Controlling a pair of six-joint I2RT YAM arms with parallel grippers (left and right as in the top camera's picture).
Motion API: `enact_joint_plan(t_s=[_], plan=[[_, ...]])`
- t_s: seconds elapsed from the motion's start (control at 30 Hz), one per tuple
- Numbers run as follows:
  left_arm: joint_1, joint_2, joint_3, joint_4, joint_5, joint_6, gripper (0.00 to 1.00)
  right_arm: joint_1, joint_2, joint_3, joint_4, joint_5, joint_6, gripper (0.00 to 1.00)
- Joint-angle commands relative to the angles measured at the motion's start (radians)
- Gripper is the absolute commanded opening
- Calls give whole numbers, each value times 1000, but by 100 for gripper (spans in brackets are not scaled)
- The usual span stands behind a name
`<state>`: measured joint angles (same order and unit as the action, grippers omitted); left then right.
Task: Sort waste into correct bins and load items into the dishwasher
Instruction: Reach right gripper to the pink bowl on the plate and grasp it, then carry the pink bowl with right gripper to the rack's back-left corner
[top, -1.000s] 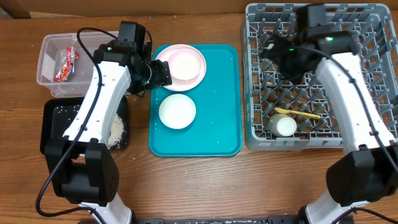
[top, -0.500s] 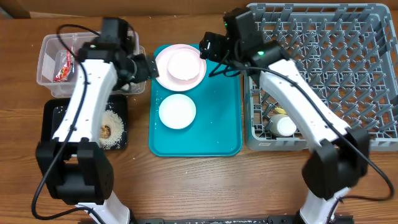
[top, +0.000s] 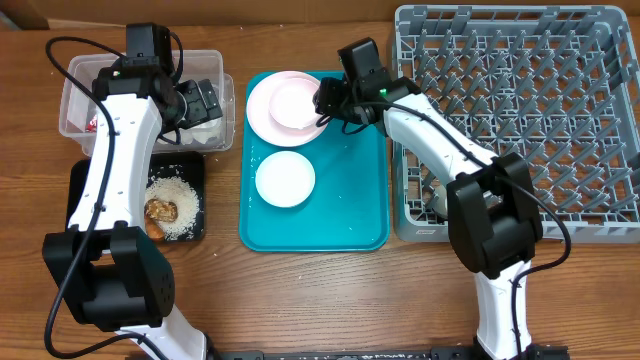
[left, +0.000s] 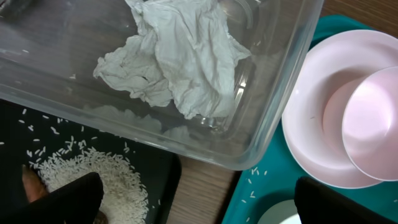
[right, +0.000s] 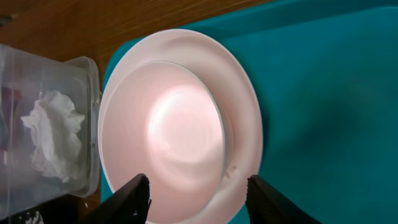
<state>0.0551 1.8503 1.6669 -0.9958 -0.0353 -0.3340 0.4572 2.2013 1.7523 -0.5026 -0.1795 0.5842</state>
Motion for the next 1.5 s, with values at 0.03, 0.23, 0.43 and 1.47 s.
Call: enact_joint_plan(t_s=[0.03,0.23,0.43,1.47], plan=[[3,-7,20,2,-35,17,100,22,53,15,27,-2,46,46],[3,-7,20,2,-35,17,100,37,90,15,51,18,49,39],[3,-7,20,2,-35,17,100,37,98,16,64,21,64,18],[3,-7,20,2,-35,17,100,-74,-372,14,-126,1451,-206,4]])
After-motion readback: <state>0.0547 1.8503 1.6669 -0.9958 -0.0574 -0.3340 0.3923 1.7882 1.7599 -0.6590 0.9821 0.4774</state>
